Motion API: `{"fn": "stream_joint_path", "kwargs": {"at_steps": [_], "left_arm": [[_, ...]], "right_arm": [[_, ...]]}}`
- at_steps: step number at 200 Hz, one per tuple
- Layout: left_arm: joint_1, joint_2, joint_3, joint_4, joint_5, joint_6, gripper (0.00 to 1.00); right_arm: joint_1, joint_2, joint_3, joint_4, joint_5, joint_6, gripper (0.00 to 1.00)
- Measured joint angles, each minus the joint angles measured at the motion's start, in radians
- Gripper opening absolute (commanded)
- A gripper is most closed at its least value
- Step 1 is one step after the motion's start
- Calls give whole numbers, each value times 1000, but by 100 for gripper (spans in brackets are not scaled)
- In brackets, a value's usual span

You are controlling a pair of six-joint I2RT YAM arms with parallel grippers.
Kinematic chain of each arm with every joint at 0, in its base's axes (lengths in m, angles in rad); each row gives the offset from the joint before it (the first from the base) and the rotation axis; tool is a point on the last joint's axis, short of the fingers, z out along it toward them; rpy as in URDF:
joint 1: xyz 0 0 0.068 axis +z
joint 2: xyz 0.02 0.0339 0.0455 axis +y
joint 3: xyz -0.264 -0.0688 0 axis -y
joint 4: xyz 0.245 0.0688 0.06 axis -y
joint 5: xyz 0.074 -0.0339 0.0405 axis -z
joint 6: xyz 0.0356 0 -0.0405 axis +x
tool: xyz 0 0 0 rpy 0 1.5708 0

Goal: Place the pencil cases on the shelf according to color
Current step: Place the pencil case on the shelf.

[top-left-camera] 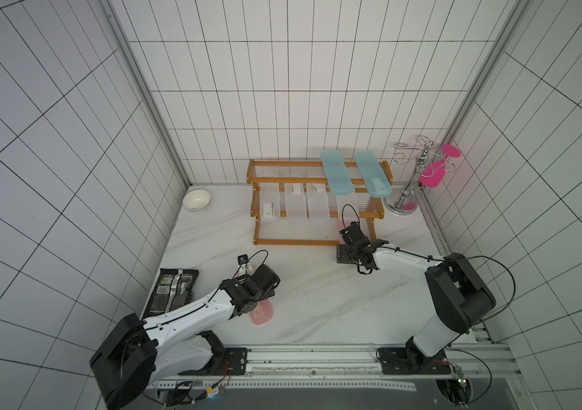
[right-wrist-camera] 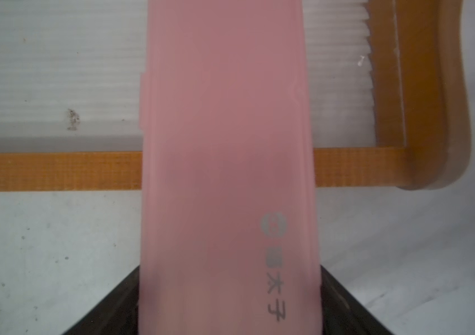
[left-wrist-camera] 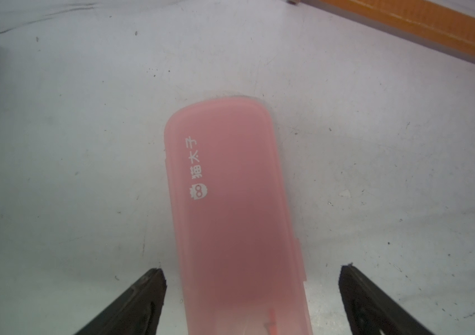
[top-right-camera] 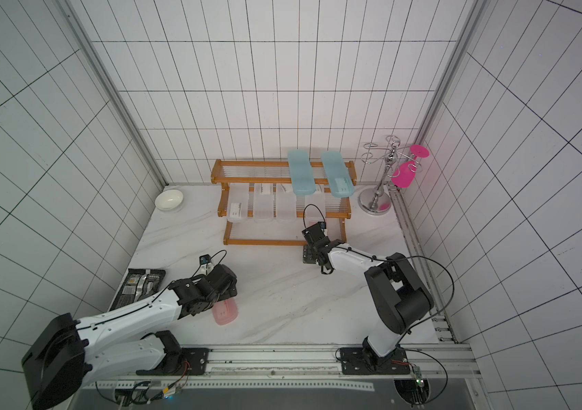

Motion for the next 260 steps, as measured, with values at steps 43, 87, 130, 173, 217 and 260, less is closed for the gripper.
{"fn": "stream_joint_path", "kwargs": {"at_steps": [43, 87, 130, 173, 217, 260], "left_arm": [[0, 0, -4, 8, 12, 0, 98], [0, -27, -4, 4, 14, 3, 98], [0, -42, -4, -9, 14, 8, 98], [0, -21, -4, -8, 14, 8, 98], [0, -5, -4, -7, 14, 9, 98], [0, 26, -4, -2, 14, 15, 98]], "right_arm": [[0, -56, -1, -9, 7, 21, 98], [0, -245, -47, -18, 4, 48, 97], [0, -360, -146, -58, 2, 74, 86], [0, -376, -227, -68, -30, 98, 62], [0, -280, -234, -9, -71, 104, 41], [0, -156, -232, 54, -89, 105, 36]]}}
